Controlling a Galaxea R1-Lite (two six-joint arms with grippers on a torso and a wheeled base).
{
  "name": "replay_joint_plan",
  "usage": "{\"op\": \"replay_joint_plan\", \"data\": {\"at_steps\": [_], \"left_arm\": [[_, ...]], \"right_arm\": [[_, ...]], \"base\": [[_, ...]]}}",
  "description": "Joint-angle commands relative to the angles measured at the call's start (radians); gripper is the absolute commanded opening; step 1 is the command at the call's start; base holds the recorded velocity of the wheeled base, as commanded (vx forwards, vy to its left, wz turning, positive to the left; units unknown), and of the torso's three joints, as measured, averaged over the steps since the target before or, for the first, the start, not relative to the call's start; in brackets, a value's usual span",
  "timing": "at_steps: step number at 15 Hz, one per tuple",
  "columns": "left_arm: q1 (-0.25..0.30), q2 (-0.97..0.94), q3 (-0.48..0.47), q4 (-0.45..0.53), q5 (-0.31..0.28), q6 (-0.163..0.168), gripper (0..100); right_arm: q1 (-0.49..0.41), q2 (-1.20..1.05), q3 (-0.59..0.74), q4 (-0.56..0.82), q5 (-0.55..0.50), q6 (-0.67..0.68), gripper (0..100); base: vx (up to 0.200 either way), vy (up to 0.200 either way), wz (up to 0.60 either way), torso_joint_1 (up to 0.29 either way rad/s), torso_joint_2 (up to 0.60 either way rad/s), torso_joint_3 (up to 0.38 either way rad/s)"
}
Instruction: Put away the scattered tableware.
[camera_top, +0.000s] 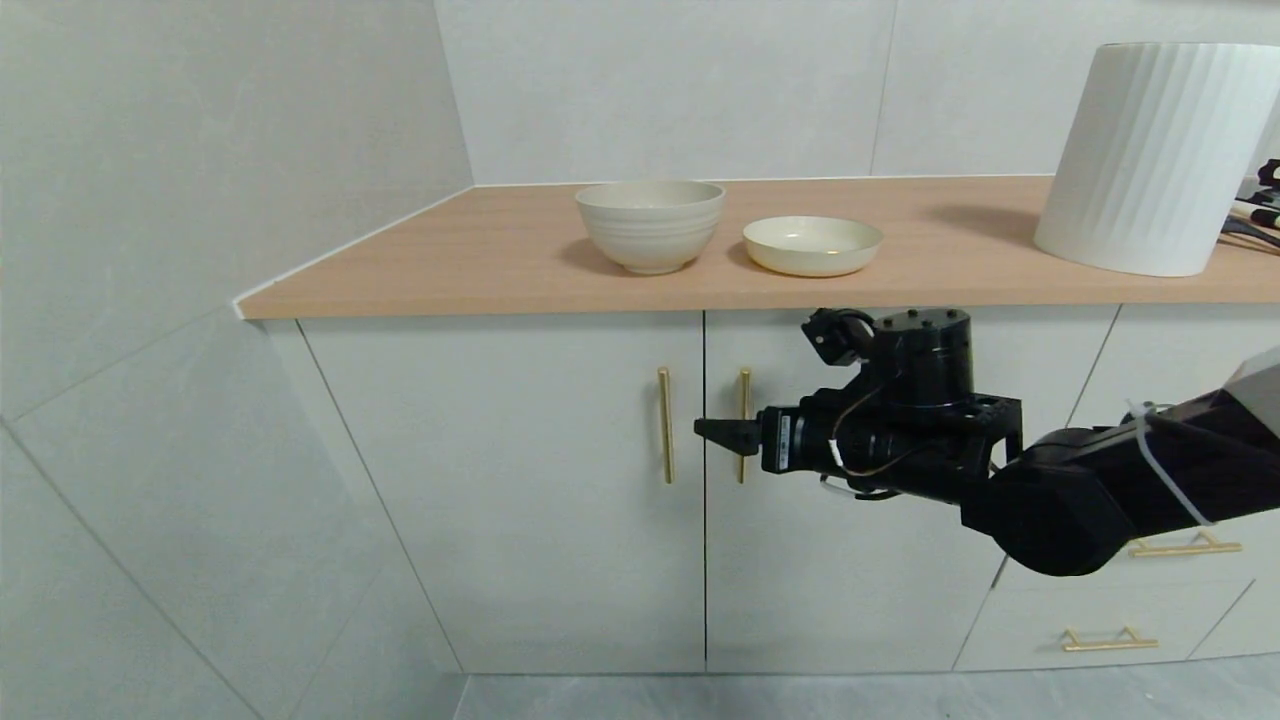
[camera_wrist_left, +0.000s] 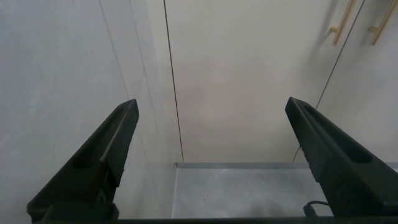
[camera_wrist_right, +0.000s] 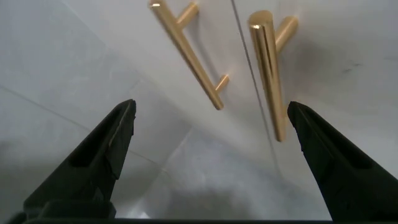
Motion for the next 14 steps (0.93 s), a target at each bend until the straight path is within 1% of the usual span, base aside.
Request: {"op": "replay_joint_plan", "data": {"at_steps": [1,6,10,14], "left_arm": [[0.000,0.002,0.000,0.001,-0.001,0.000,100],[0.000,0.000,0.000,0.001,0.001,0.000,100],[0.000,0.000,0.000,-0.001,-0.001,0.000,100],[0.000,0.000,0.000,0.001,0.001,0.000,100]], "right_arm": [[0.006,0.049,-0.021,-0.008,0.000,0.017,100],[0.006,0.122,-0.036,-0.099,-0.004,0.025,100],[0.008,0.125,-0.047,-0.108,-0.001,0.074,100],[0.017,0.113,-0.039,-0.108,0.000,0.080,100]], "base": [[0.000,0.000,0.00,0.000,0.00,0.000],[0.000,0.000,0.00,0.000,0.00,0.000],[0.000,0.000,0.00,0.000,0.00,0.000],[0.000,0.000,0.00,0.000,0.00,0.000]]}}
